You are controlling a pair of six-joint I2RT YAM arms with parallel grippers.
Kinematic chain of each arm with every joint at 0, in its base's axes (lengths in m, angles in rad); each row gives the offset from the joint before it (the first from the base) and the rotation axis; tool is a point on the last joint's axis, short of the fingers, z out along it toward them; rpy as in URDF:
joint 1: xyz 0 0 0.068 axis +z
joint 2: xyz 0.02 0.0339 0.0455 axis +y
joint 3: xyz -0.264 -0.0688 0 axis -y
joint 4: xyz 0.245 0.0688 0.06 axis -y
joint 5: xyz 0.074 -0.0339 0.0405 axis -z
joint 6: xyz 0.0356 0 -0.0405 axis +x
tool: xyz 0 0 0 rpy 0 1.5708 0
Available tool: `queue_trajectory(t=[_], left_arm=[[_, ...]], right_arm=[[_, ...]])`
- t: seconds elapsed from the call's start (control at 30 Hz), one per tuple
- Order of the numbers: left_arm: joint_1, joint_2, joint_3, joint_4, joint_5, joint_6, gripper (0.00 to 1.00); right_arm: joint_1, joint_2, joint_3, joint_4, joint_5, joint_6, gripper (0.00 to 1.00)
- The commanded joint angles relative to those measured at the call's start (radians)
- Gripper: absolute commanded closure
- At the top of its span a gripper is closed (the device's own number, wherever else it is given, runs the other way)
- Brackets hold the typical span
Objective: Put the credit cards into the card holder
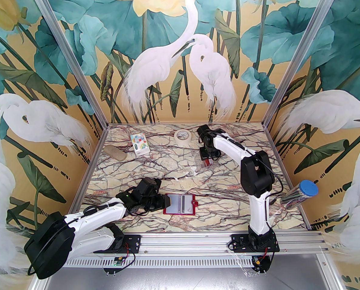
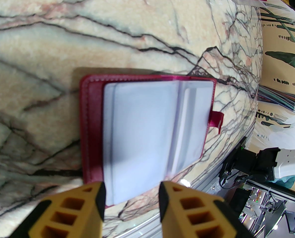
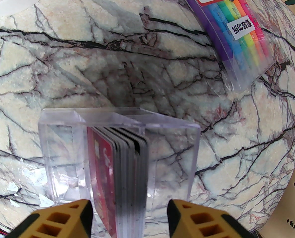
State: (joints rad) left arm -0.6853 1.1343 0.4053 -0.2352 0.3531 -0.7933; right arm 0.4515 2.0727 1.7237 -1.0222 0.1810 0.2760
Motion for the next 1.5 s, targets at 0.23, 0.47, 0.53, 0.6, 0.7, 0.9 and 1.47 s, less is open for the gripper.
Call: queue_trajectory(t=[0.23,0.47,0.53,0.6,0.7,0.9,1.47], left_arm=[[0.007,0.019,-0.006,0.020,-0.013,0.000,0.59],[0.008,0.034,-0.005,0.031,-0.006,-0.001,0.59],[0.007,0.037,-0.006,0.034,-0.006,0.000,0.59],[0.007,0.041,-0.006,0.038,-0.006,-0.001,0.59],[0.007,0.045,-0.006,0.044,-0.005,-0.001,0.59],[0.009,0.056,-0.002,0.050,-0.001,-0.001,0.59],[0.007,0.064,-0.003,0.051,-0.001,0.001,0.59]], right_arm=[[-0.003,0.043,0.031,-0.023,0.033,-0.019,0.52],[-0.003,0.051,0.045,-0.030,0.050,-0.024,0.54],[-0.002,0.051,0.051,-0.037,0.073,-0.025,0.54],[-0.003,0.053,0.059,-0.045,0.088,-0.027,0.55],[-0.003,0.053,0.064,-0.050,0.095,-0.029,0.56],[-0.004,0.050,0.077,-0.065,0.114,-0.031,0.57],[-0.002,0.041,0.088,-0.087,0.107,-0.025,0.75]])
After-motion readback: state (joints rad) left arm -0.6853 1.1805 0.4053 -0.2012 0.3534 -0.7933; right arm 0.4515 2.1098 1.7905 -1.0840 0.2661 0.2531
